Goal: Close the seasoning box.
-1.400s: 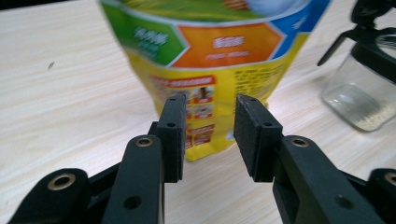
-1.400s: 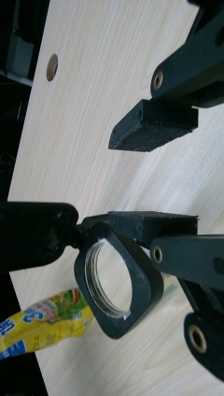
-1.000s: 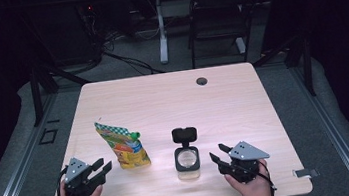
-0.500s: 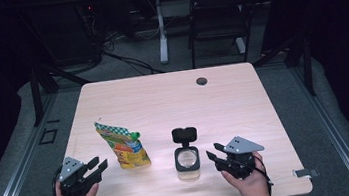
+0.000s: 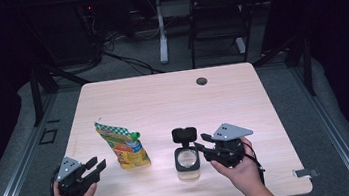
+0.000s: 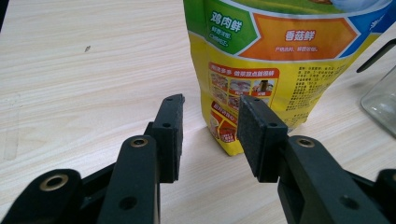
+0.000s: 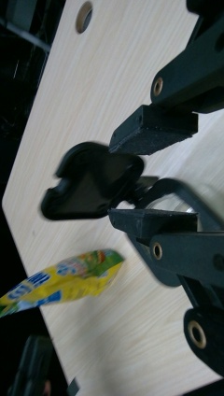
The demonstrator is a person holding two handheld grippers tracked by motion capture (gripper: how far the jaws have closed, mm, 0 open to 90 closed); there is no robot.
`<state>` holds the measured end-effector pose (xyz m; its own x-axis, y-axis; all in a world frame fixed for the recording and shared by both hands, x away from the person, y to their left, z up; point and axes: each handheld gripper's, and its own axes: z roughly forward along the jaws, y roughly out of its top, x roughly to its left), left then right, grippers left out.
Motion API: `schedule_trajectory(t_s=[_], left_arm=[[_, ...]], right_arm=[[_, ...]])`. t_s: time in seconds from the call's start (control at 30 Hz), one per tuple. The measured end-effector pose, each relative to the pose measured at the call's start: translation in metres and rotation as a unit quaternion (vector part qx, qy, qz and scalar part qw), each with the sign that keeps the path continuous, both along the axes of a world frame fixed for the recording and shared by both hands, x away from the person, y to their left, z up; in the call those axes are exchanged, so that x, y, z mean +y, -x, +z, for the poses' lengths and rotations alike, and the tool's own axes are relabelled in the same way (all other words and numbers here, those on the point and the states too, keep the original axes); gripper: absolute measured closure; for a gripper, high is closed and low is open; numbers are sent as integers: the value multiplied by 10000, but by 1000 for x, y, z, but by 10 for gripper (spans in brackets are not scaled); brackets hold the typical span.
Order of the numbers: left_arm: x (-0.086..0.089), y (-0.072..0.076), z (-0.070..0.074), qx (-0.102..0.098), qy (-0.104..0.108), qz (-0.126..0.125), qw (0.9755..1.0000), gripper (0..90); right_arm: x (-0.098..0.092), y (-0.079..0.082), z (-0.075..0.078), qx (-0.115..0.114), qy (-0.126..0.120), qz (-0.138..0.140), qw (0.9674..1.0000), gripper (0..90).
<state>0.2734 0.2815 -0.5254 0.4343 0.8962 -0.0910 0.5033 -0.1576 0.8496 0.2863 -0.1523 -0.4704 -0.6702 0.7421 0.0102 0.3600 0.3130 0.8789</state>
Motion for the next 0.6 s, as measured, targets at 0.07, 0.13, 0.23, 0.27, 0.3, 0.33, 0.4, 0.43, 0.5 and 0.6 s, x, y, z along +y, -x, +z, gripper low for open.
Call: schedule_trajectory(t_s=[0.07, 0.13, 0.23, 0.27, 0.3, 0.33, 0.4, 0.43, 0.5, 0.6], left_arm=[[1, 0, 0, 40, -11, -10, 10000, 611], [1, 0, -1, 64, -27, -17, 10000, 612], [1, 0, -1, 32, -4, -25, 10000, 613], [1, 0, -1, 32, -1, -21, 10000, 613], [1, 0, -2, 32, 20, -10, 10000, 613], [1, 0, -2, 32, 20, -10, 10000, 613], [1, 1, -2, 40, 30, -15, 10000, 613], [2, 1, -2, 66, 13, -23, 10000, 613], [3, 1, -2, 39, 33, 8, 10000, 613], [4, 1, -1, 45, 52, 11, 10000, 613]], right_arm=[[5, -1, 6, -15, -22, 57, 10000, 612], [10, -3, 11, -34, 2, 111, 9999, 612], [20, -7, 18, -48, 64, 199, 9998, 613], [20, -7, 18, -48, 64, 199, 9998, 613], [26, -8, 23, -87, 96, 248, 9996, 613], [26, -8, 23, -87, 96, 248, 9996, 613], [33, -8, 28, -139, 112, 312, 9994, 613], [36, -9, 30, -184, 130, 324, 9992, 613], [46, -11, 37, -265, 145, 406, 9987, 611], [53, -14, 40, -273, 132, 460, 9985, 611]])
